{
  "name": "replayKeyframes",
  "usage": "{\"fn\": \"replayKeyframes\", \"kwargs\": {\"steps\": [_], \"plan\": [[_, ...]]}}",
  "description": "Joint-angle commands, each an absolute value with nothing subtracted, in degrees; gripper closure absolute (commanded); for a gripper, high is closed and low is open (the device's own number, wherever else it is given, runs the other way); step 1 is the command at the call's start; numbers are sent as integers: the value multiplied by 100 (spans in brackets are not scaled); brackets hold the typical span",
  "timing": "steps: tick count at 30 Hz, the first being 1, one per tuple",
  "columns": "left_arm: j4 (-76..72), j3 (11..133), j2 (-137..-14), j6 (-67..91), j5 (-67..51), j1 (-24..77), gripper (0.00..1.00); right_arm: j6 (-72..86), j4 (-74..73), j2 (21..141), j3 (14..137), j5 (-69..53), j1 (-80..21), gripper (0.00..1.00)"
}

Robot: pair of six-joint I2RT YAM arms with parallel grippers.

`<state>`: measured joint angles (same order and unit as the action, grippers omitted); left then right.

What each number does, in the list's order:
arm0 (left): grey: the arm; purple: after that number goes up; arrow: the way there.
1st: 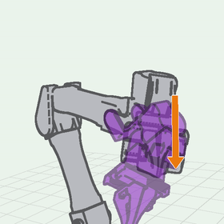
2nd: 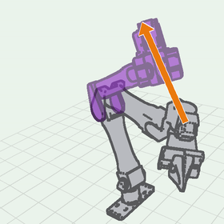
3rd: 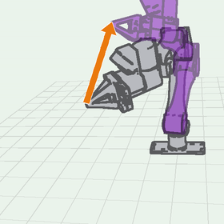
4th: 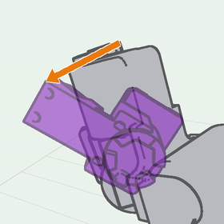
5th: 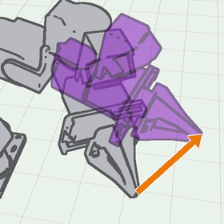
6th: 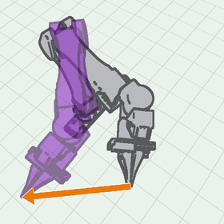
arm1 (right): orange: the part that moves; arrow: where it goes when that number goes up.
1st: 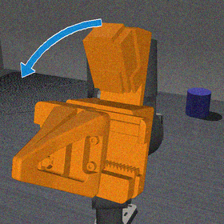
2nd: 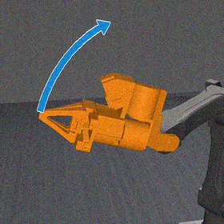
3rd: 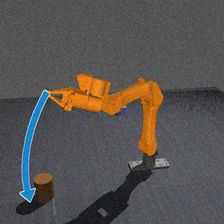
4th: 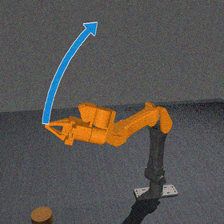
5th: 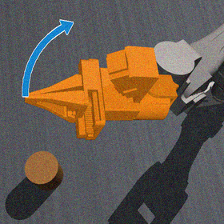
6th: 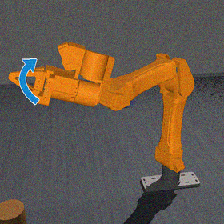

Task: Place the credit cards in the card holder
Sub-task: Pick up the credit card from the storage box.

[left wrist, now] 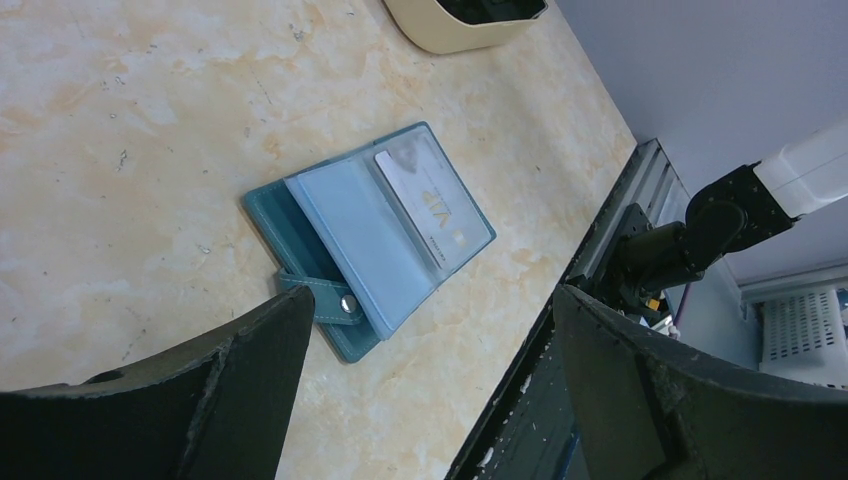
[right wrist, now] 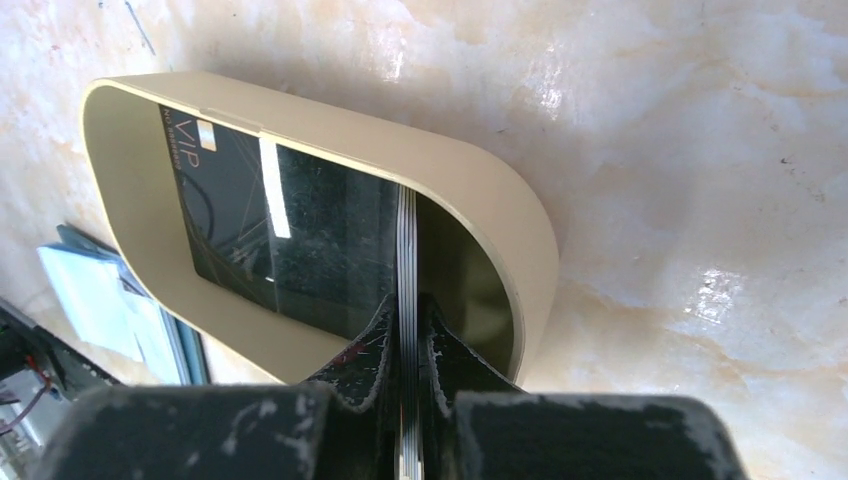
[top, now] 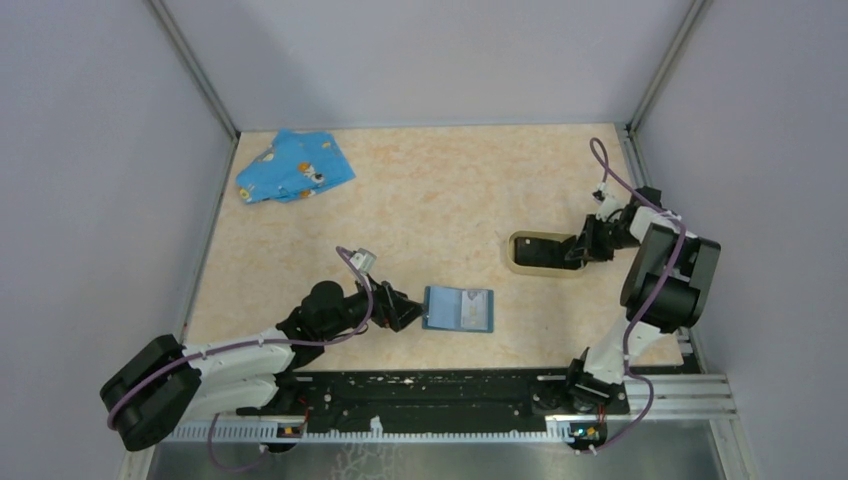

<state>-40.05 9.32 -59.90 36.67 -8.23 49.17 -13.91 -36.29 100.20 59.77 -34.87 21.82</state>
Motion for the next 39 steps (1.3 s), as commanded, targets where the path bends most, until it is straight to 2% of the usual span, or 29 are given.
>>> {"fn": "replayKeyframes", "kwargs": {"steps": [1,5,13,16,33,39], "plan": [[-4267,842,-5938,3722,-889,4948,5,-1470,-3777,10055,6228,-4009,2276,100],[-4279,862,-5938,3724,-920,4948,5,-1524,-3839,10074,6242,-4221,2285,99],[-4285,844,-5949,3735,-927,4948,5,-1679,-4065,10225,6353,-4569,2386,81],[-4292,866,-5969,3735,-939,4948,5,-1730,-4140,10233,6373,-4673,2469,78],[-4302,923,-6079,3711,-962,4948,5,-2097,-4583,10174,6510,-5299,3019,78],[-4304,932,-6076,3709,-983,4948,5,-2126,-4622,10176,6529,-5352,3146,81]]}}
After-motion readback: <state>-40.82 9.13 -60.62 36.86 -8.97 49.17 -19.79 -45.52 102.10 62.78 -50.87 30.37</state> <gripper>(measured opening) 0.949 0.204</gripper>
